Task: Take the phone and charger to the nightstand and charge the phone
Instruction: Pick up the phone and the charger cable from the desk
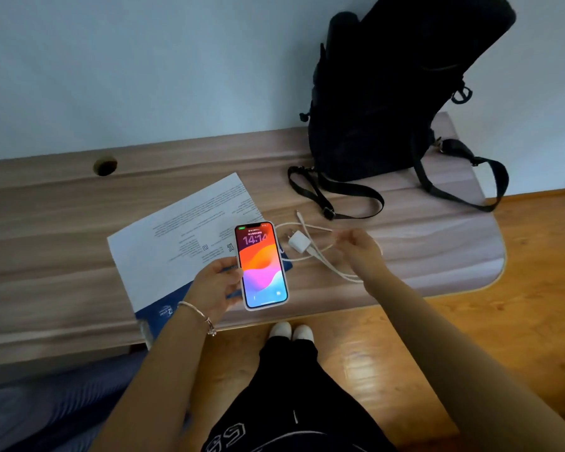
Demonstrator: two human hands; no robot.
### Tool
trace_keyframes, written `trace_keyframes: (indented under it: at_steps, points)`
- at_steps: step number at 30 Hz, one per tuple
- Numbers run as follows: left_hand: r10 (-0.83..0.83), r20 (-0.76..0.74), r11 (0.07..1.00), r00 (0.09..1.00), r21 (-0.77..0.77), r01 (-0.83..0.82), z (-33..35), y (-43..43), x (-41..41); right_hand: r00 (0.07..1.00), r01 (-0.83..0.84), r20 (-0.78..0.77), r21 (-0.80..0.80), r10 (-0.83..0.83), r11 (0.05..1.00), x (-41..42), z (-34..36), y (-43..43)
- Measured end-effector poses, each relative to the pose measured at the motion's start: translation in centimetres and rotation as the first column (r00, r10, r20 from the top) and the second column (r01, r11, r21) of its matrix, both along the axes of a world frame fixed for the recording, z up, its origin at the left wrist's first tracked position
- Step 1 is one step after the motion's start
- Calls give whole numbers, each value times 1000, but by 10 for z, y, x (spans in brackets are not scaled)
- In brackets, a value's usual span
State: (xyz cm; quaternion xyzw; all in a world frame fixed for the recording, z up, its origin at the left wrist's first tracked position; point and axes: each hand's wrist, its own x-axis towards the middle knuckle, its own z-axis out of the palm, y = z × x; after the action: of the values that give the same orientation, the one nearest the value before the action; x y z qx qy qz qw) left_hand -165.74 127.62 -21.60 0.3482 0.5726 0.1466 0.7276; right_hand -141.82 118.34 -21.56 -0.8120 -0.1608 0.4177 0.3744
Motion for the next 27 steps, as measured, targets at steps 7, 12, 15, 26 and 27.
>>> trace_keyframes:
  at_steps: [7,12,15,26,27]
  points:
    - [-7,-19,1000,1000,-18,6,5,8,3,693,-540,400,-263,600,799,8,-31,10]
    - [-5,12,999,1000,-33,5,9,12,2,571,-557,426,-427,701,713,9,-39,16]
    - [-1,16,999,1000,-43,2,10,13,0,553,-561,469,-402,689,724,10,-41,18]
    - [40,-9,998,999,-54,-40,14,12,6,363,-585,550,-494,752,644,10,-39,20]
    - [45,-8,997,999,-57,-46,14,11,6,324,-587,546,-524,773,617,9,-40,20]
